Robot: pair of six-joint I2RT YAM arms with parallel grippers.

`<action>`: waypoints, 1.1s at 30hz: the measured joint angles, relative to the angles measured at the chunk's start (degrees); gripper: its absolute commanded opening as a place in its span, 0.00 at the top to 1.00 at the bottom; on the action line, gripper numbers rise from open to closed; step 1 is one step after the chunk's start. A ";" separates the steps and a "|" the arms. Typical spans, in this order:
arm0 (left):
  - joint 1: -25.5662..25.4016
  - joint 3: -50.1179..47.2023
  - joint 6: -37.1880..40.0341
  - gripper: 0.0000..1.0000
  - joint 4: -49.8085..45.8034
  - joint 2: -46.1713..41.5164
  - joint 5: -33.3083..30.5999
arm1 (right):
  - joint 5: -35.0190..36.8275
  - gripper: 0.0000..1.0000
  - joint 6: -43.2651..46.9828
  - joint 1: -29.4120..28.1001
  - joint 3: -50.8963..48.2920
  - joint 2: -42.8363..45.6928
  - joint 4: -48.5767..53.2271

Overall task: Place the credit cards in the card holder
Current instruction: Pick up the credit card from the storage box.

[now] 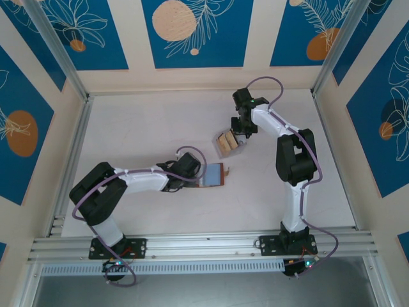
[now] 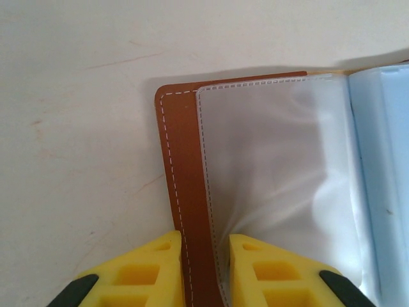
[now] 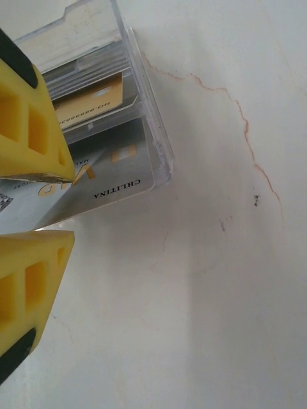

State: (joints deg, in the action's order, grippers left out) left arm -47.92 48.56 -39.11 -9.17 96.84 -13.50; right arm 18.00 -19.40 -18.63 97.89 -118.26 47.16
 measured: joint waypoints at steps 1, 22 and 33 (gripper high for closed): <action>0.00 0.00 0.00 0.81 0.00 0.00 -0.02 | -0.04 0.73 0.00 0.00 -0.17 0.07 0.02; 0.00 0.02 -0.15 0.82 0.00 0.15 -0.07 | 2.38 0.77 1.07 -2.23 -0.76 1.46 0.46; 0.00 0.02 -0.59 0.82 0.00 0.15 -0.09 | -2.69 0.80 1.25 -1.92 -0.79 1.46 0.33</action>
State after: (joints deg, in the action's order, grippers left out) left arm -47.92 48.58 -39.70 -9.17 96.99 -13.58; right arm 15.31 -18.15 -20.56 97.10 -116.79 47.48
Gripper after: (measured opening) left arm 0.185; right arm 0.201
